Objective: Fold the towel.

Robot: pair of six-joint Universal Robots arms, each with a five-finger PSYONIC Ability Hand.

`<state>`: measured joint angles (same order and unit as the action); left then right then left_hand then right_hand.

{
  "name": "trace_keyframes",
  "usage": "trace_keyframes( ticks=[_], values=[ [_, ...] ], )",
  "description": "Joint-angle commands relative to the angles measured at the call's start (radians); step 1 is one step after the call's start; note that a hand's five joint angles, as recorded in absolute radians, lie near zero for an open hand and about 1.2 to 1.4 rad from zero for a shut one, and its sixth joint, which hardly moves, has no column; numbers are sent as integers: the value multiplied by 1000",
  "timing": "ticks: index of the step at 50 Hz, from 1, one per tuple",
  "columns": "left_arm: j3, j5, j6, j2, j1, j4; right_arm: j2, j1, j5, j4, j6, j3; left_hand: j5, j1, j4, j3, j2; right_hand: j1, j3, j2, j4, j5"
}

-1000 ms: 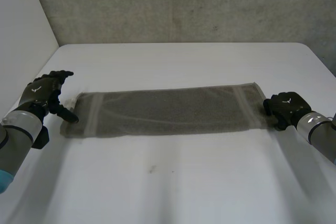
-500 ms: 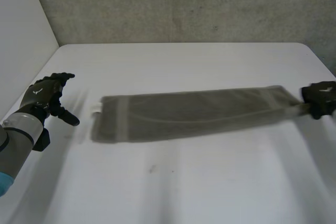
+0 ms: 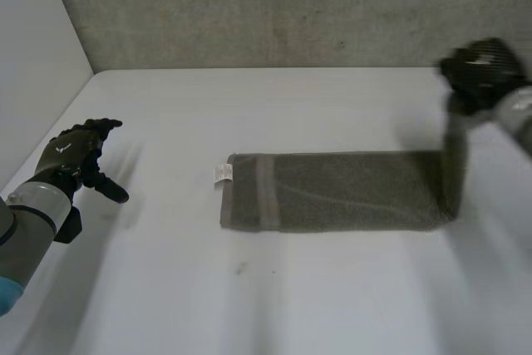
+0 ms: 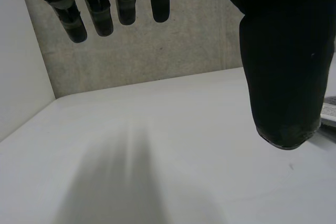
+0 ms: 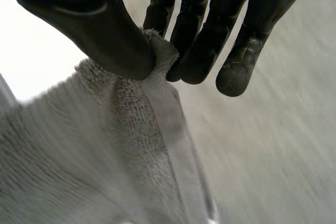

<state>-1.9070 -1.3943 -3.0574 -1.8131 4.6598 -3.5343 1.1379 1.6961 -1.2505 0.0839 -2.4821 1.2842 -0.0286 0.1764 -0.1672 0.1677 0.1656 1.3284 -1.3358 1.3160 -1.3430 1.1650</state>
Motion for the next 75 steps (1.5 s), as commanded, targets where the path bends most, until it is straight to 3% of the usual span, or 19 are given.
trace_keyframes(
  ticks=[1,8,14,15,16,22,28,39,44,50,52,53,54,62,66,71,75],
  values=[
    [-1,0,-1,0,-3,0,-182,465,-105,39,-1,-121,29,-2,-7,7,9,68,-60,80,-53,57],
    [-3,0,-3,0,-6,0,-366,645,-107,30,3,-189,29,-2,-7,7,9,68,-60,80,-53,57],
    [-7,0,-3,0,-6,0,-389,686,-112,30,2,-178,29,-2,-7,7,9,68,-60,80,-53,57],
    [-9,0,-3,0,-6,-2,-386,685,-116,27,-1,-174,29,-2,-7,7,9,-431,438,-419,446,-442],
    [-9,0,-3,1,-6,-2,-374,680,-125,24,-4,-168,29,-2,-7,7,9,-1154,1161,-1141,1168,-1165],
    [-9,0,-3,2,-7,-3,-267,642,-161,-16,-23,-111,29,-2,-7,7,9,-1154,1161,-1141,1168,-1165],
    [-10,0,-3,2,-9,-3,-104,464,-152,-19,-113,75,29,-2,-7,7,9,-1154,1161,-1141,1168,-1165],
    [-10,1,-14,6,-62,0,-15,163,-44,71,-149,397,4,22,-31,31,33,-1154,1161,-1141,1168,-1165],
    [37,-3,-15,15,-141,25,-26,79,-7,161,-130,495,-104,131,-140,140,142,-857,864,-844,871,-868],
    [138,-18,-14,20,-247,159,-30,74,-4,189,-130,506,-90,116,-126,125,127,-542,549,-529,556,-553],
    [172,-29,-14,15,-271,195,-29,73,5,218,-135,511,-84,110,-120,119,121,-153,161,-141,168,-165],
    [207,-49,-14,11,-297,228,-29,73,5,218,-135,511,-84,110,-120,119,121,-151,159,-139,166,-162],
    [242,-77,-14,5,-325,260,-27,73,5,233,-141,511,-81,108,-117,116,118,66,-58,78,-51,55],
    [439,-201,-15,-38,-446,397,14,80,-12,257,-124,449,-28,55,-64,63,65,68,-60,80,-53,57],
    [505,-216,-15,-45,-463,448,43,103,-14,234,-127,365,-22,49,-58,58,60,68,-60,80,-53,57],
    [580,-219,-14,-45,-486,500,20,238,14,152,-126,211,-16,43,-52,52,54,68,-60,80,-53,57],
    [611,-224,-12,-41,-489,506,-110,422,45,56,-101,23,-5,31,-40,40,42,68,-60,80,-53,57]
  ],
)
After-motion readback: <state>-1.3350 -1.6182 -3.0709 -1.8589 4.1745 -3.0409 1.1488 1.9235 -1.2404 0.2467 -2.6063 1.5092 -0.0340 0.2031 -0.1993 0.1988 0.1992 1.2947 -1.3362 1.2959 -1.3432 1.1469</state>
